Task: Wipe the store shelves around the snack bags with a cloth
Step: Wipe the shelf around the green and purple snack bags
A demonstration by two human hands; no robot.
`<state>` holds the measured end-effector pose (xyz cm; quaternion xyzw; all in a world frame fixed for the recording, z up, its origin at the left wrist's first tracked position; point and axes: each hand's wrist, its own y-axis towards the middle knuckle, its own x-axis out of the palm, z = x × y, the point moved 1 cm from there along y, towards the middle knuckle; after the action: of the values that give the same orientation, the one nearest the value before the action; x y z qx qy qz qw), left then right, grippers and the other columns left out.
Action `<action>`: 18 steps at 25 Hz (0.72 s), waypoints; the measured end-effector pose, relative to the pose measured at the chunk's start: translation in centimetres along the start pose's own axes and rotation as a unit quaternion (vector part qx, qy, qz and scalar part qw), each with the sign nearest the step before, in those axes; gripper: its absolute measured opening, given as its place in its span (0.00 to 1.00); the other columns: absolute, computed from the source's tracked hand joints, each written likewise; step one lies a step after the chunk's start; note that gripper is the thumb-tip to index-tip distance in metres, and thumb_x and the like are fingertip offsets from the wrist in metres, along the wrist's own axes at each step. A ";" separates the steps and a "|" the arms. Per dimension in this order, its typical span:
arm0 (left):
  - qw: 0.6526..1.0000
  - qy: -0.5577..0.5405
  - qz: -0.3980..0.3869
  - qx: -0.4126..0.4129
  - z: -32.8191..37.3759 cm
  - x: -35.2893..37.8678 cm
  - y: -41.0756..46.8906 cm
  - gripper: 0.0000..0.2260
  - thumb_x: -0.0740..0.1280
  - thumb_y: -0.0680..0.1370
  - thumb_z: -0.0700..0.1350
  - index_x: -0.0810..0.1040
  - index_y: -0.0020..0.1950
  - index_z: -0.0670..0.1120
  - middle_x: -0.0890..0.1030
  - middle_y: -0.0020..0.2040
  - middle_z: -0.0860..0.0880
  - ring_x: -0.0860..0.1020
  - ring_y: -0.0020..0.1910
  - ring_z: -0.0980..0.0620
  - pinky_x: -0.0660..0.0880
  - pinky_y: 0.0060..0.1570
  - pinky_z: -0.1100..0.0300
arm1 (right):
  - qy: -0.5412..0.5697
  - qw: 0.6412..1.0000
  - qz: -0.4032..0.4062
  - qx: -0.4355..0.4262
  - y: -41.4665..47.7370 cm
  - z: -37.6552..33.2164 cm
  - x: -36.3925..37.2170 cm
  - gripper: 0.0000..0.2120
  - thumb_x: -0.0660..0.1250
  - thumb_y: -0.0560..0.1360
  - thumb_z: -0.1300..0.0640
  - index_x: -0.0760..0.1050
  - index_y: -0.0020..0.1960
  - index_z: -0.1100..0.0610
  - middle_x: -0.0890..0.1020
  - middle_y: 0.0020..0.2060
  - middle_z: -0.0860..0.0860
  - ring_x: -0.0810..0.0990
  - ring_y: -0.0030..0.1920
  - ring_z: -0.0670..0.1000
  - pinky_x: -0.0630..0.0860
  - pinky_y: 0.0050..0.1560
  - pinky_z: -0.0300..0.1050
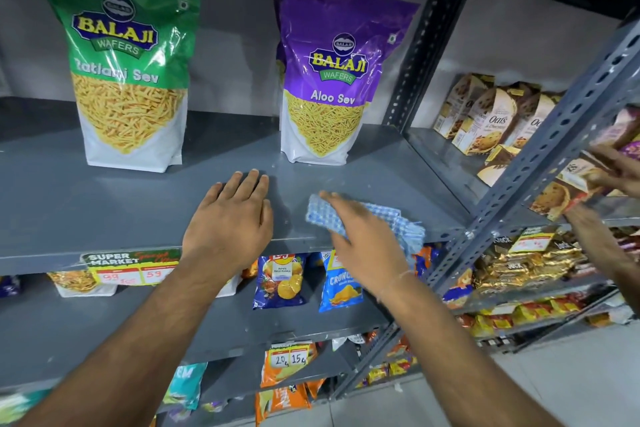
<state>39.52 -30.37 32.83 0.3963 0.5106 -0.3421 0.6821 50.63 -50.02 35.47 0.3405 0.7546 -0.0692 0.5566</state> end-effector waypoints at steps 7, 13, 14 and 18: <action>1.000 -0.005 0.005 0.001 0.1 0.0 0.1 0.32 0.40 0.81 0.55 0.56 0.84 0.47 0.58 0.85 0.48 0.55 0.85 0.48 0.53 0.83 0.47 | 0.126 0.991 0.030 0.021 -3.4 0.7 -4.2 0.21 0.63 0.78 0.62 0.72 0.68 0.48 0.86 0.49 0.49 0.84 0.46 0.49 0.82 0.47 0.52; 1.000 -0.003 0.004 -0.002 0.0 0.0 0.0 0.32 0.40 0.82 0.55 0.55 0.85 0.48 0.57 0.86 0.49 0.54 0.85 0.49 0.52 0.83 0.48 | 0.018 0.998 0.016 0.060 3.4 2.0 -1.1 0.25 0.63 0.77 0.59 0.69 0.73 0.48 0.83 0.59 0.59 0.81 0.59 0.62 0.78 0.57 0.56; 1.000 -0.002 0.006 -0.003 0.1 0.1 0.1 0.32 0.40 0.82 0.55 0.56 0.85 0.48 0.57 0.85 0.49 0.54 0.85 0.49 0.53 0.83 0.48 | -0.002 0.999 -0.012 0.038 2.9 1.1 0.1 0.27 0.64 0.77 0.61 0.67 0.75 0.49 0.79 0.66 0.57 0.77 0.66 0.59 0.76 0.64 0.55; 1.000 -0.003 0.003 0.003 0.0 0.1 0.2 0.32 0.40 0.81 0.55 0.57 0.84 0.47 0.58 0.85 0.48 0.55 0.84 0.48 0.54 0.83 0.47 | 0.011 0.998 -0.029 -0.059 -1.2 -2.0 0.7 0.35 0.66 0.75 0.64 0.62 0.78 0.46 0.71 0.75 0.49 0.68 0.75 0.50 0.66 0.75 0.48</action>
<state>39.69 -30.32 32.77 0.3987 0.5067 -0.3425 0.6834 48.22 -49.64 35.27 0.2859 0.7728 -0.0367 0.5654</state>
